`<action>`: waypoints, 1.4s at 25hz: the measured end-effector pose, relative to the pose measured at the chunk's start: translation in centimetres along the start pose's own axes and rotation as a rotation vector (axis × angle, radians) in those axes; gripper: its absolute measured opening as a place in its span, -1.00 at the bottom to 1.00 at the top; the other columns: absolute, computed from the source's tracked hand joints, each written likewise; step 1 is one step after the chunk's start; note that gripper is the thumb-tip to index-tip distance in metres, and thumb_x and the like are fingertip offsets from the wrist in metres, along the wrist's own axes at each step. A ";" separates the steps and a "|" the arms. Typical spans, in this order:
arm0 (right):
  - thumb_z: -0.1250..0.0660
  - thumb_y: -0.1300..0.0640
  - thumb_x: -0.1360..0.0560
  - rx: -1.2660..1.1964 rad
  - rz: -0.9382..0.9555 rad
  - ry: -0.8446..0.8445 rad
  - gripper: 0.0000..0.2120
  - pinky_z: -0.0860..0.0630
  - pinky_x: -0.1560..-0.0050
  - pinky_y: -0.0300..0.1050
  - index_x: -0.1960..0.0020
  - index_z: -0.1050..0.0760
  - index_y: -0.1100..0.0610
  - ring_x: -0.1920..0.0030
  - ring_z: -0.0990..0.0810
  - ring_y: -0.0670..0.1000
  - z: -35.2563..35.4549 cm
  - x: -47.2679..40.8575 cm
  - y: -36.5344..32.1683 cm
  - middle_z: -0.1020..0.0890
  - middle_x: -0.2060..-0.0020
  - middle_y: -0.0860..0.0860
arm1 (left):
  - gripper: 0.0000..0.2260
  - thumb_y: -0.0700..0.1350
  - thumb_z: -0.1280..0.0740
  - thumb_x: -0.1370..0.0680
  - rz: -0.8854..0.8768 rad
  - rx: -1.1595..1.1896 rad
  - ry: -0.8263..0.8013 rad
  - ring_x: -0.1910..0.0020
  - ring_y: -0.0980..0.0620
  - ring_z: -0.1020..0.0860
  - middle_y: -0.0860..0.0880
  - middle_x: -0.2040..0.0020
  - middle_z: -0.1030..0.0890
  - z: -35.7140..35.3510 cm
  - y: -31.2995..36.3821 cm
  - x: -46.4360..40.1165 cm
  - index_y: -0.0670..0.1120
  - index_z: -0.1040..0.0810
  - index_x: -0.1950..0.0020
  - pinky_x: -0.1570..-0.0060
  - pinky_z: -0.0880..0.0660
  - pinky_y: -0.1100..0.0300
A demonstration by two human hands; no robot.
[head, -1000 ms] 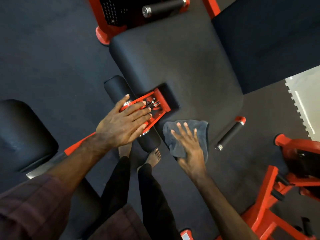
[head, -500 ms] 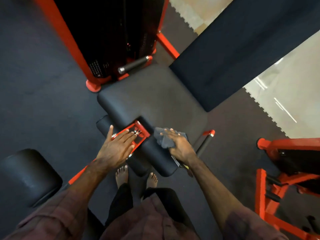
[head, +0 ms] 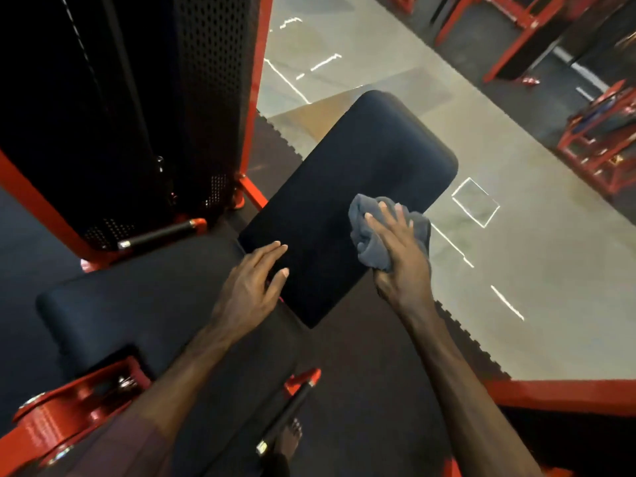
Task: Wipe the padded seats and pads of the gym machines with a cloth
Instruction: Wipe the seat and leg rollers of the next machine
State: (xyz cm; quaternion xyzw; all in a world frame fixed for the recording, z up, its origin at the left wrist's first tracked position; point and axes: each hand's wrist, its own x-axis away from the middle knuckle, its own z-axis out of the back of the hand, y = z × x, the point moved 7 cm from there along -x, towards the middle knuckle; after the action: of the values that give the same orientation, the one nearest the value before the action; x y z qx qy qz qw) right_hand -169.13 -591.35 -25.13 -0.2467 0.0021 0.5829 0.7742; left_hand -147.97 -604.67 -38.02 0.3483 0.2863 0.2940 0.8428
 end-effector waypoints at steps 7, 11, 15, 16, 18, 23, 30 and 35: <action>-0.26 0.12 -0.54 0.612 0.480 -0.106 -0.37 0.01 -0.60 0.43 -0.60 -0.33 0.19 -0.67 -0.04 0.31 7.3 -12.1 6.3 -0.20 -0.66 0.19 | -0.57 0.01 -0.30 -0.72 0.070 0.007 0.113 -0.54 0.07 -0.39 0.01 -0.55 -0.45 -4.5 7.1 -10.7 -0.04 -0.44 -0.58 -0.52 -0.37 0.03; -0.29 0.15 -0.63 0.884 0.593 -0.241 -0.40 0.02 -0.60 0.43 -0.62 -0.25 0.28 -0.66 -0.03 0.35 1.8 -10.0 9.9 -0.19 -0.64 0.27 | -0.58 -0.03 -0.29 -0.72 0.062 -0.031 0.148 -0.55 0.05 -0.38 -0.01 -0.56 -0.44 -4.1 7.1 -15.8 -0.05 -0.42 -0.59 -0.54 -0.37 -0.01; -0.18 0.03 -0.63 0.973 0.588 -0.281 -0.32 0.15 -0.61 0.40 -0.68 -0.10 0.23 -0.68 0.10 0.33 -0.5 -16.0 8.0 -0.06 -0.67 0.26 | -0.54 0.01 -0.25 -0.74 0.140 0.007 0.194 -0.60 0.04 -0.33 -0.01 -0.62 -0.37 -5.9 4.3 -20.5 -0.03 -0.36 -0.64 -0.57 -0.32 -0.01; -0.13 0.01 -0.62 0.982 0.568 -0.269 -0.30 0.16 -0.61 0.40 -0.69 -0.05 0.22 -0.68 0.14 0.31 -0.5 -16.6 8.3 -0.01 -0.68 0.26 | -0.52 0.04 -0.22 -0.74 0.170 0.039 0.186 -0.63 0.04 -0.27 -0.01 -0.65 -0.32 -6.8 3.3 -21.7 -0.02 -0.31 -0.66 -0.59 -0.28 -0.02; -0.08 0.03 -0.63 0.969 0.518 -0.223 -0.33 0.11 -0.61 0.40 -0.69 -0.06 0.23 -0.68 0.13 0.31 0.5 -14.7 9.4 0.00 -0.68 0.26 | -0.45 0.11 -0.16 -0.75 0.233 0.115 0.134 -0.69 0.03 -0.13 -0.01 -0.71 -0.17 -9.0 1.2 -23.8 -0.02 -0.17 -0.72 -0.65 -0.17 -0.04; -0.31 0.08 -0.62 0.997 0.591 -0.294 -0.33 0.07 -0.62 0.39 -0.65 -0.19 0.26 -0.68 0.01 0.31 -0.8 -13.5 9.4 -0.15 -0.65 0.26 | -0.32 0.35 0.08 -0.68 0.225 0.119 0.054 -0.71 0.07 0.20 0.13 -0.73 0.22 -13.4 -1.7 -24.6 0.09 0.16 -0.74 -0.63 -0.06 -0.32; -0.32 0.11 -0.58 1.019 0.559 -0.295 -0.36 0.01 -0.62 0.40 -0.62 -0.28 0.22 -0.68 -0.04 0.26 0.8 -14.8 9.2 -0.17 -0.66 0.21 | -0.36 0.25 0.01 -0.74 0.228 0.180 0.109 -0.69 0.10 0.27 0.18 -0.71 0.27 -14.6 -2.0 -24.5 0.08 0.17 -0.73 -0.60 0.07 -0.31; -0.29 0.09 -0.59 1.054 0.712 -0.391 -0.39 0.03 -0.62 0.40 -0.62 -0.31 0.18 -0.68 -0.03 0.24 -2.3 -21.0 6.7 -0.23 -0.65 0.19 | -0.36 0.25 0.03 -0.75 0.223 0.128 0.145 -0.70 0.06 0.26 0.14 -0.71 0.28 -15.0 -1.9 -24.4 0.06 0.19 -0.73 -0.61 0.03 -0.33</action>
State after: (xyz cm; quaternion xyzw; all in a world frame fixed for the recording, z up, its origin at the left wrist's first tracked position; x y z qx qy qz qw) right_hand -181.29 -609.87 -23.57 0.2910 0.2276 0.7579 0.5377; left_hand -173.89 -616.47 -41.61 0.4089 0.3241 0.3914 0.7580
